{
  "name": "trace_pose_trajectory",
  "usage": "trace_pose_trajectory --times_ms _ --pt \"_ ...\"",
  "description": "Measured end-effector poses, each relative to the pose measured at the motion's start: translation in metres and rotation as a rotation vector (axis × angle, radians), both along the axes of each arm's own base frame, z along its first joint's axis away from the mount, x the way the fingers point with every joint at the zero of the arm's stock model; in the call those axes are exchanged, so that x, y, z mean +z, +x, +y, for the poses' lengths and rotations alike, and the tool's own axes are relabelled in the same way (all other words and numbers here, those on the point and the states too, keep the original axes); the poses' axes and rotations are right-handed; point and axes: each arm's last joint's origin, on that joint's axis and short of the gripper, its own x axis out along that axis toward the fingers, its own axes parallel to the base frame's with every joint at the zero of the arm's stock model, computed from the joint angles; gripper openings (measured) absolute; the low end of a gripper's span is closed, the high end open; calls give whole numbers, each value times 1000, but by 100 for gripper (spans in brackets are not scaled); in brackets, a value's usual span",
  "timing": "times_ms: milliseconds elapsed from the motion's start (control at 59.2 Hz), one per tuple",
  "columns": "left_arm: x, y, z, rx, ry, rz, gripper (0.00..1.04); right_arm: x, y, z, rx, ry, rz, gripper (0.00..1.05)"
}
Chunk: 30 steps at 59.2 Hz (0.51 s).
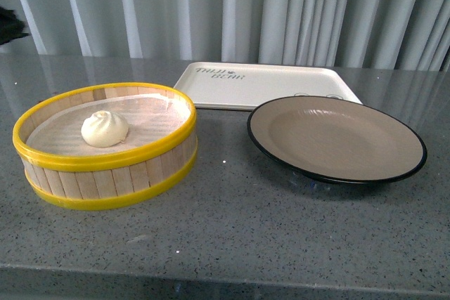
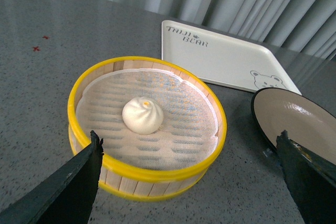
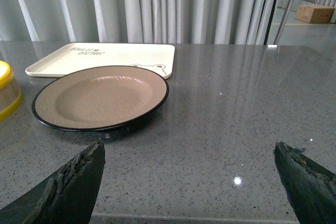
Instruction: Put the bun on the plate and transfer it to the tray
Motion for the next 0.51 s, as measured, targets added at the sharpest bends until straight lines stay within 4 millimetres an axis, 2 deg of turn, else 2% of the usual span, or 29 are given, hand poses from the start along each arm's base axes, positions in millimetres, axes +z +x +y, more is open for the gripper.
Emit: trace_pose_trajectory --times_ms 51,101,186,338,507 --pt "0 16 -4 -7 4 29 98 0 0 0 0 0 0 96" --pt "0 40 -9 4 27 72 98 0 0 0 0 0 0 96" --pt "-2 62 -14 10 50 107 98 0 0 0 0 0 0 96" --pt "-2 89 -22 6 75 163 98 0 0 0 0 0 0 96" --pt "1 114 -32 -27 168 140 98 0 0 0 0 0 0 96"
